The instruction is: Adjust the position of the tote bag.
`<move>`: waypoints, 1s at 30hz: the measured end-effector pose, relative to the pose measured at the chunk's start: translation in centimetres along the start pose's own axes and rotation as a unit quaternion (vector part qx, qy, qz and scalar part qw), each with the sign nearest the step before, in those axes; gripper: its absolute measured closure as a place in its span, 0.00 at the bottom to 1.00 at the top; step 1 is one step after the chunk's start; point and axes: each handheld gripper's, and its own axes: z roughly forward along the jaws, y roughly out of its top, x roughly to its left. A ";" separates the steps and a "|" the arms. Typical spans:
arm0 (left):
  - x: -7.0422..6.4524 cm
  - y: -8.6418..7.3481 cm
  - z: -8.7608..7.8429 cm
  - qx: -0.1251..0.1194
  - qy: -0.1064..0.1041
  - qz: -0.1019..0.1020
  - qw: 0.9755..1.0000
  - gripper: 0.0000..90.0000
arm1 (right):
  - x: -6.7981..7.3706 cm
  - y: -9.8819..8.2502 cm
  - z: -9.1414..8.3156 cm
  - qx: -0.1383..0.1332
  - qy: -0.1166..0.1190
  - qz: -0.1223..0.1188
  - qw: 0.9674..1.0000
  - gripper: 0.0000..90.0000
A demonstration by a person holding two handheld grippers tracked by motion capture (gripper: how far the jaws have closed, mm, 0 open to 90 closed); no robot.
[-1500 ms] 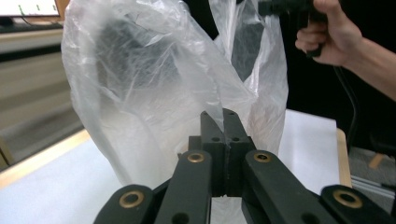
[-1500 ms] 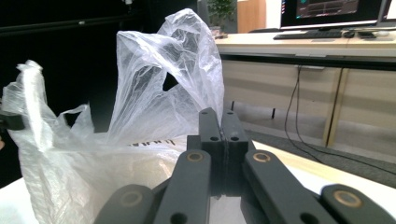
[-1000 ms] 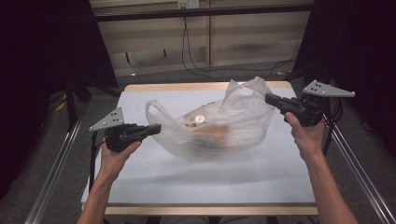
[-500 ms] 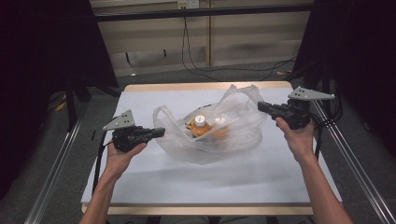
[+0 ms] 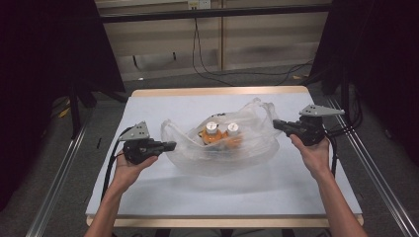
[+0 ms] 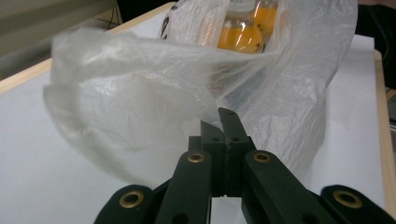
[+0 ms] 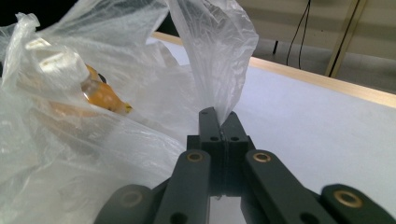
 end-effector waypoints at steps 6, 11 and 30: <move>0.1 -0.5 0.5 0.025 0.001 0.008 1.000 1.00 | -0.3 -1.0 0.5 0.026 -0.002 -0.003 1.000 1.00; 0.1 -1.0 1.2 0.047 0.002 0.007 0.999 1.00 | -0.4 -1.5 0.9 0.042 -0.005 -0.003 0.999 0.99; 0.4 -2.3 3.4 0.119 0.002 0.014 0.993 1.00 | -0.7 -3.6 3.1 0.127 -0.027 -0.032 0.991 1.00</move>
